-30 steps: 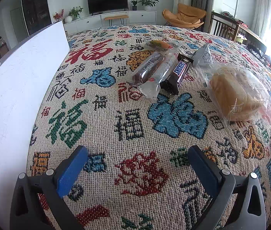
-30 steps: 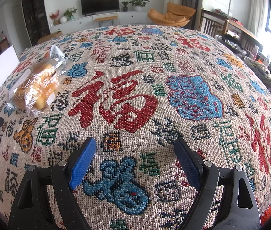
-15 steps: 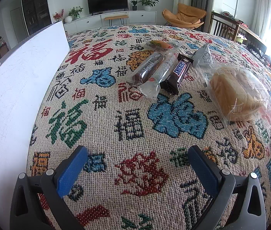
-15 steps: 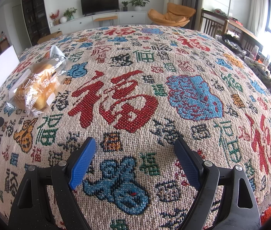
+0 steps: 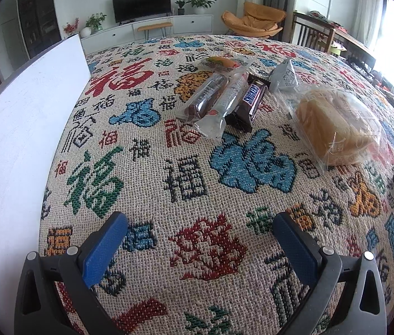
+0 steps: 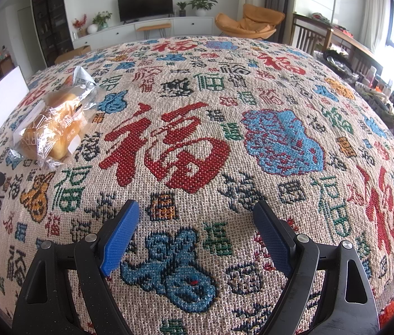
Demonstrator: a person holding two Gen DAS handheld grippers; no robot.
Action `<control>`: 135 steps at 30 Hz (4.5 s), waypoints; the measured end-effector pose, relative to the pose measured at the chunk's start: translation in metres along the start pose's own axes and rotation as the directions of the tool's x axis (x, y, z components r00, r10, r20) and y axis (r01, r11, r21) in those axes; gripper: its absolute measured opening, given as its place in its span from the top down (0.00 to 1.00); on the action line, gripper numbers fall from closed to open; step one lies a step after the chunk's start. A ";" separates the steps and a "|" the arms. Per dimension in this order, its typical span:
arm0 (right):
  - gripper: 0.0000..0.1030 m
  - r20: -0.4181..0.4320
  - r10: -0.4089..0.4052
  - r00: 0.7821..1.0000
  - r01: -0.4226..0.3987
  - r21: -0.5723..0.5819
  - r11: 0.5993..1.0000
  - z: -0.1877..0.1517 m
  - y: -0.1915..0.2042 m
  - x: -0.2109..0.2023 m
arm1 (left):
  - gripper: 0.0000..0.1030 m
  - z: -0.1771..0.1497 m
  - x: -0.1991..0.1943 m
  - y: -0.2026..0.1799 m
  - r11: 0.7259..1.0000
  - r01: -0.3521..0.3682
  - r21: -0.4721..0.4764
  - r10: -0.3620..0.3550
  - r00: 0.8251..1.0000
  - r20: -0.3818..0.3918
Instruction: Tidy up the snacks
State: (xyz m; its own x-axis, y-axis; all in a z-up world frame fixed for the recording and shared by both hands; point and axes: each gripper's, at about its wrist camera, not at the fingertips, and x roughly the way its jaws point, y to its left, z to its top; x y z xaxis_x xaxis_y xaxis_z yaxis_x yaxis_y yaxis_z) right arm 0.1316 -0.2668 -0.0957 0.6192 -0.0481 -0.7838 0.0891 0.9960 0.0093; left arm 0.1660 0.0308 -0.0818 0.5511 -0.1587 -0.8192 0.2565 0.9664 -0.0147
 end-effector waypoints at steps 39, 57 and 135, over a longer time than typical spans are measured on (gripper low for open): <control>0.17 0.017 -0.029 0.999 0.031 -0.081 0.996 0.018 0.030 0.010 | 0.00 0.003 0.002 0.003 1.000 0.015 0.015 -0.014 0.999 -0.032; 0.13 -0.013 0.038 0.999 -0.038 -0.040 0.998 0.017 0.023 0.012 | 0.42 0.134 0.079 0.025 0.993 0.043 -0.114 -0.059 0.989 -0.137; 0.11 -0.019 0.036 0.999 -0.037 -0.042 0.998 0.018 0.023 0.012 | 0.00 0.014 0.016 0.005 1.000 -0.012 0.003 0.012 1.000 0.002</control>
State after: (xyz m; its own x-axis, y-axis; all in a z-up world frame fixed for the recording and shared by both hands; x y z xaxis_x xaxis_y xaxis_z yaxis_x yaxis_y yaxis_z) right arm 0.1553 -0.2456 -0.0935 0.6074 -0.0105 -0.7943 0.0330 0.9994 0.0120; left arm 0.1873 0.0298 -0.0867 0.5560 -0.1476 -0.8180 0.2520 0.9677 -0.0033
